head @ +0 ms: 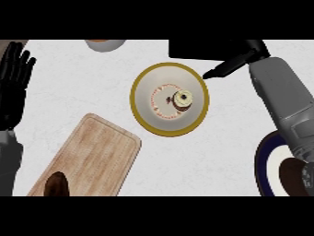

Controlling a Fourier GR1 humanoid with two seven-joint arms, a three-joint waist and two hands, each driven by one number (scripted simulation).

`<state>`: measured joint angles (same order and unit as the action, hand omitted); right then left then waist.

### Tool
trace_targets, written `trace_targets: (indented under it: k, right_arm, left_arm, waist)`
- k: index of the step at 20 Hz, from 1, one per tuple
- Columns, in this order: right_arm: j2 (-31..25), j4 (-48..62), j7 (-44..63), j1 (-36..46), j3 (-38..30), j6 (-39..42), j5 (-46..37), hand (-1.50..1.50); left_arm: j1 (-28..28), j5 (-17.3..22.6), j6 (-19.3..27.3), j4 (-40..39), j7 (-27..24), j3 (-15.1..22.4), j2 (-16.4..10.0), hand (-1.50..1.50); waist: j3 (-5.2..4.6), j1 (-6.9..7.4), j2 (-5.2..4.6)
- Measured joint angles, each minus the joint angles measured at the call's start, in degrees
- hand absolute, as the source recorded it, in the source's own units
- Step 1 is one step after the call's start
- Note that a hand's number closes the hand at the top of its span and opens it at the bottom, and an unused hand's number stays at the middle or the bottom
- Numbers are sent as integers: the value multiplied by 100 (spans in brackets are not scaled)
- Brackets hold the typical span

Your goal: Pick the cupcake from the plate and place it in the bowl

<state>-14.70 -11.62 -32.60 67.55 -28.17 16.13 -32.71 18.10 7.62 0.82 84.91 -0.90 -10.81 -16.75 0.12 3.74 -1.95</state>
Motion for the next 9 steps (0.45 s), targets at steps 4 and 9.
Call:
trace_targets:
  k: [4,9]
  right_arm:
    - [-575,109,-202,-120,-187,456,159,-150]
    - [-1132,215,-363,-224,-335,924,275,-150]
  left_arm:
    - [-6,6,-20,40,-20,31,31,0]
    - [149,-31,18,45,13,105,86,0]
  waist:
    - [8,84,-44]
    - [20,180,-115]
